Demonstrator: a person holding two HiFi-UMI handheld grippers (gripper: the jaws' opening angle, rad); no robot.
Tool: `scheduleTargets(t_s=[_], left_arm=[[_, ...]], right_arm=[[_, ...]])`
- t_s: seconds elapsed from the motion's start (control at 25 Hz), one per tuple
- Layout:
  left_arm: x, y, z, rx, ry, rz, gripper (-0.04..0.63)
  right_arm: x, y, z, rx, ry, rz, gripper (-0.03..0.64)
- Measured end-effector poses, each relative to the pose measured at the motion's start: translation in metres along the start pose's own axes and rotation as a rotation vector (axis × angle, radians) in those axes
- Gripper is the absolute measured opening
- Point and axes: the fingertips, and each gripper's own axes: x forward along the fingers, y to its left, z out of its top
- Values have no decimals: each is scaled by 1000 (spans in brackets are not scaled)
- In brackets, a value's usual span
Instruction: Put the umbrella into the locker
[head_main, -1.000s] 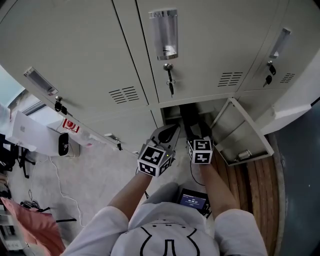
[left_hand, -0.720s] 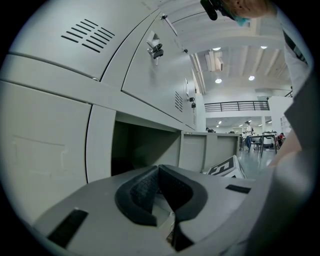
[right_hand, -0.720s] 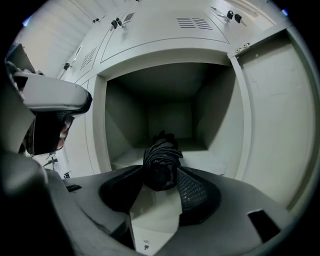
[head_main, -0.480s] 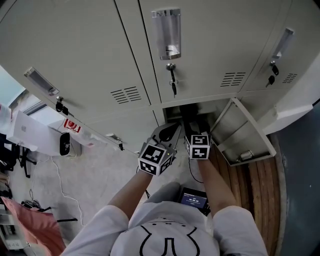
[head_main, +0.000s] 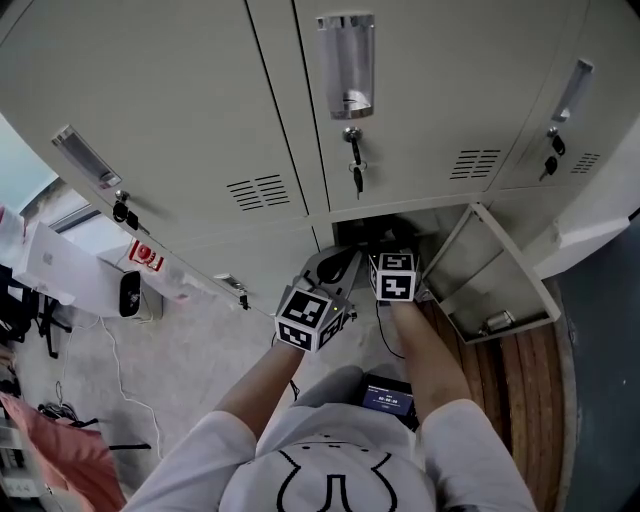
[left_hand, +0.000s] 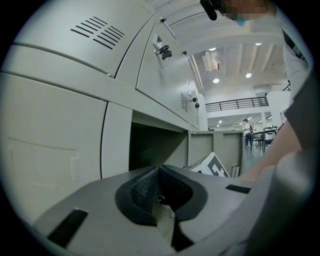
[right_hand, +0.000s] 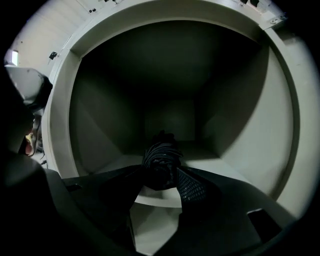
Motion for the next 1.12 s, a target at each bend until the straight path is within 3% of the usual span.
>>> scheduleTargets(t_s=[0.32,0.64,0.68,0.8,0.88,1.12], left_arm=[[-8,-7,15,12,18,-34,-5],[-24,-24,39,-26,57,-78,-6],[-27,-25,42,-34,60,-80,-5],[-36,-29,50,-63,67,-79,-6],[-41,-31,55,-82,77,-74,-6],[-52,-45,84,-52,22,-48,-5]], right_arm=[[-6,-5,3,89,26,-4,229],[-62,4,36,97,10,-6,225],[-72,6,43,84,10,-3,218],[-104,15,61,32,-5,4,83],[-124,20,73,0,-21,28,29],[-177,31,104,13,-52,73,26]])
